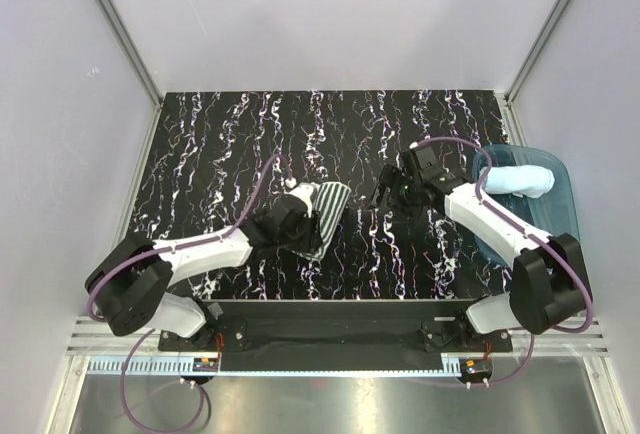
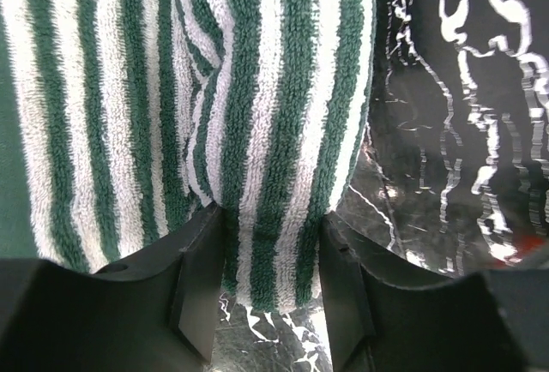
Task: Roll the towels
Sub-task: Roll the towel
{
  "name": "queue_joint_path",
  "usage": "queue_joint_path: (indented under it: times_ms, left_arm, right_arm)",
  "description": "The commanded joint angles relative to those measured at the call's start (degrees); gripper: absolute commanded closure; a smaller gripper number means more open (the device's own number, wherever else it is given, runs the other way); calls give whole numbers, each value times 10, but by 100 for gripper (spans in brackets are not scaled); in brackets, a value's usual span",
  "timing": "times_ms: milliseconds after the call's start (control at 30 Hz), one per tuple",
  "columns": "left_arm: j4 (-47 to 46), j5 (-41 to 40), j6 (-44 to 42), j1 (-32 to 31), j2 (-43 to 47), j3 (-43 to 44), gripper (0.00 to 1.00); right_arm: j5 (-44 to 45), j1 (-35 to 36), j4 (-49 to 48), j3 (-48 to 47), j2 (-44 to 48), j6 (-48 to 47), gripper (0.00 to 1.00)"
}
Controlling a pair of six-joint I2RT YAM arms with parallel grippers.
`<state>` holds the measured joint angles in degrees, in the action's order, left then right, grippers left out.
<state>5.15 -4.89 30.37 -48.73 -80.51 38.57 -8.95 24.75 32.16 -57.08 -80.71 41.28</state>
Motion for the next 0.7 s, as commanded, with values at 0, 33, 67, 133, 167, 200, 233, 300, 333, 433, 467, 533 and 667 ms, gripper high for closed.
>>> queue_joint_path:
  times_ms: [0, 33, 67, 133, 167, 200, 233, 300, 333, 433, 467, 533, 667]
  left_arm:
    - [-42, 136, 27, 35, 6, -37, 52]
    - [-73, 160, 31, 46, 6, -52, 50]
    - [-96, 191, 49, 59, 5, -63, 50]
    - [-143, 261, 65, 94, -4, -82, 50]
    - [-149, 272, 73, 101, -8, -85, 50]
    - [-155, 292, 76, 112, -14, -87, 50]
    - [-171, 304, 79, 117, -17, -90, 50]
    - [-188, 332, 95, 134, -23, -102, 50]
    - [-197, 338, 100, 138, -25, -104, 51]
    - [-216, 362, 116, 152, -34, -111, 51]
    - [-223, 371, 120, 155, -42, -111, 51]
    - [-245, 398, 133, 167, -50, -118, 53]
    - [-257, 417, 138, 183, -65, -130, 54]
  right_arm:
    - [-38, 3, -51, 25, 0, -18, 17]
    - [-66, 3, -67, 31, 5, -16, 16]
    - [-83, 4, -84, 38, 8, -16, 16]
    - [-125, 5, -128, 53, 6, -12, 13]
    - [-137, 5, -136, 54, 3, -12, 12]
    - [-146, 8, -149, 54, -1, -13, 11]
    - [-152, 11, -152, 53, -6, -15, 10]
    - [-157, 25, -169, 51, -11, -15, 9]
    - [-157, 29, -173, 50, -16, -15, 9]
    - [-154, 54, -199, 43, -40, -11, 8]
    - [-153, 61, -213, 42, -46, -9, 8]
    - [-151, 74, -234, 36, -70, -7, 8]
    - [-155, 82, -301, 35, -113, 2, 8]
